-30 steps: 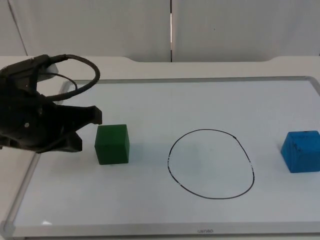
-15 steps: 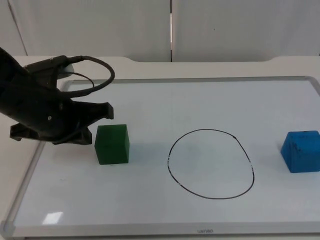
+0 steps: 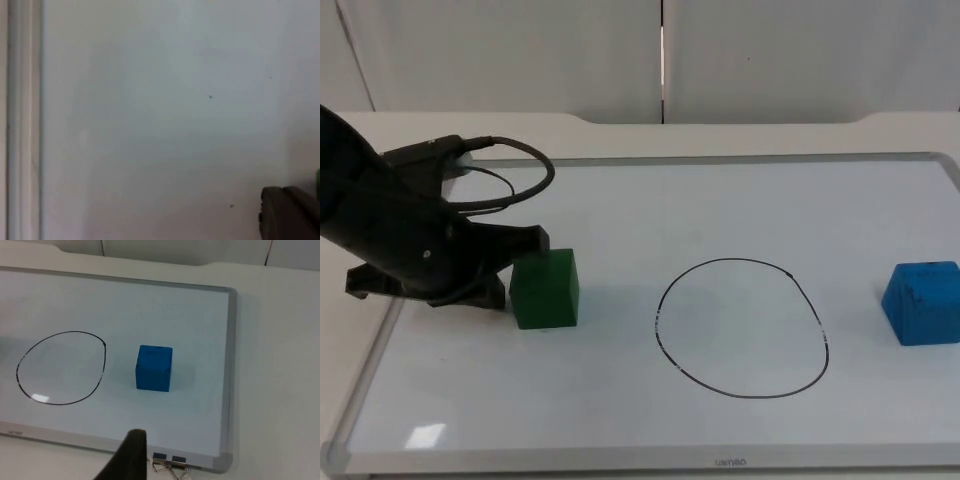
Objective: Push the two cubes into the marked area.
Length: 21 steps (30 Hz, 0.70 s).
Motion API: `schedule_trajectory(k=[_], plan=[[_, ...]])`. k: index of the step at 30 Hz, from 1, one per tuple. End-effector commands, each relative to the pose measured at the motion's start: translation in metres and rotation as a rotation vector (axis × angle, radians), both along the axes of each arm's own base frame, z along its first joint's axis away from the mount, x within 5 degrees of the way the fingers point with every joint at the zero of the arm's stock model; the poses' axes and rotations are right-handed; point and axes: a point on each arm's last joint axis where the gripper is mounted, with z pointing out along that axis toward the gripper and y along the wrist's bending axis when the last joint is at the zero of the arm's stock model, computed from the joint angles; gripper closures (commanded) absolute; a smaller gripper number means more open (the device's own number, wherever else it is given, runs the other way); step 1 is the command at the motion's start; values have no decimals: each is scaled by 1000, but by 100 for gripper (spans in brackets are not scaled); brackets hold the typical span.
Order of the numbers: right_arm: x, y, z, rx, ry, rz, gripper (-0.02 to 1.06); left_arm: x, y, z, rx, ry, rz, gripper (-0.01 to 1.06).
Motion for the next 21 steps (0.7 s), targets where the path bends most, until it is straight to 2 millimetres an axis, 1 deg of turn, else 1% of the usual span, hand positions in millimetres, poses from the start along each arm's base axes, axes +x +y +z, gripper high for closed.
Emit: schedule_trajectory(k=[1, 6, 13, 15, 17, 19, 21], plan=[[1, 0, -2, -2, -1, -7, -1, 1, -1, 1, -13, 3, -6, 105], [1, 0, -2, -2, -1, -7, -1, -1, -7, 1, -10, 1, -23, 105], [1, 0, -2, -2, -1, -7, -1, 5, -22, 8, -29, -30, -58, 105], [1, 0, -2, -2, -1, -7, -1, 4, -29, 9, -31, -34, -74, 105], [1, 0, -2, -2, -1, -7, -1, 4, -29, 9, -32, -34, -76, 105], [1, 0, -2, -2, -1, -7, -1, 1, -36, 9, -32, -33, -98, 105], [1, 0, -2, -2, -1, -7, -1, 1, -38, 9, -32, -33, -102, 105]])
